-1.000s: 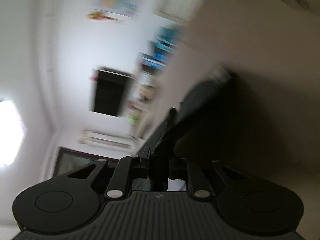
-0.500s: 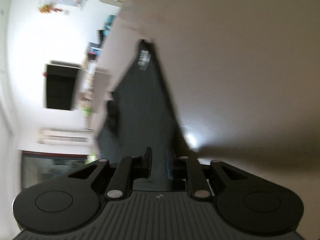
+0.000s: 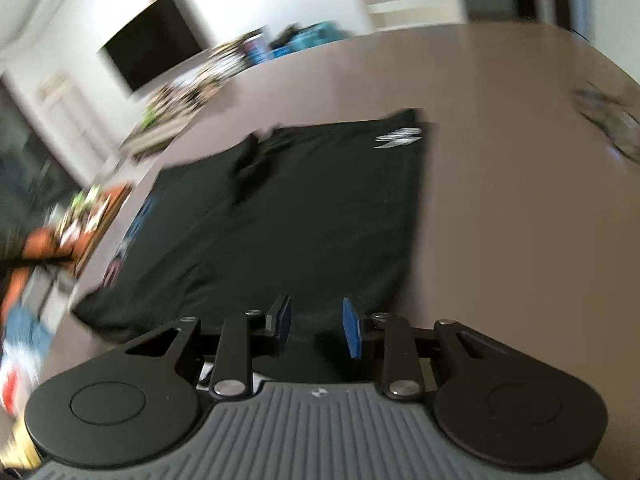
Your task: Fold clothes
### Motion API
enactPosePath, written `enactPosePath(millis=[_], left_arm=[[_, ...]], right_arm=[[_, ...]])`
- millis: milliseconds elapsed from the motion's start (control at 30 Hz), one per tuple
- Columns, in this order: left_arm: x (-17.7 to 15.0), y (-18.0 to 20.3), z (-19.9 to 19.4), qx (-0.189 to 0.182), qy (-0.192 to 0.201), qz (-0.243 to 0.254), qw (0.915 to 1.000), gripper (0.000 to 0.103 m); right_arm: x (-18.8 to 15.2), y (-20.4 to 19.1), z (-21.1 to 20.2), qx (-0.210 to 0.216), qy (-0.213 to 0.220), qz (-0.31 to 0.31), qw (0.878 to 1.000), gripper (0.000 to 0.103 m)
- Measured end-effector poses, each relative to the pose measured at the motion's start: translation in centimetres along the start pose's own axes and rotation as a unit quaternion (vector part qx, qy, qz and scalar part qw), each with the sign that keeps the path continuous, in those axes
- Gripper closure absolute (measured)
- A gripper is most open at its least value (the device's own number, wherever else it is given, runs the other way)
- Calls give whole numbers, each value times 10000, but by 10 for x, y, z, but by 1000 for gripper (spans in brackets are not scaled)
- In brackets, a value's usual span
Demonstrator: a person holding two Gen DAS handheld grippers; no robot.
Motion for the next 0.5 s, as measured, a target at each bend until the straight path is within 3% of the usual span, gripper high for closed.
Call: enactPosePath(millis=[167, 333, 467, 500], left_arm=[[-14, -4, 37, 135, -331, 269, 9990, 27], [-28, -22, 18, 466, -463, 32, 9978, 27], [-48, -14, 11, 830, -556, 466, 9939, 25], [-52, -18, 6, 857, -638, 309, 9938, 24]], right_arm=[[4, -10, 16, -201, -232, -287, 9991, 75], [-7, -13, -4, -259, -295, -188, 9991, 75], [-29, -9, -11, -333, -310, -147, 9989, 75], [-29, -8, -11, -339, -327, -103, 9988, 75]])
Point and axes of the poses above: each gripper's, at about its wrist camera, not at the fingertips, and z roughly the way its jaws point, y to its right, x to its top, the point moved 10 cm from there along z, roughly the way its jaws point, and after that the axes turned 9 degrees about x, right-handed, at the moved point
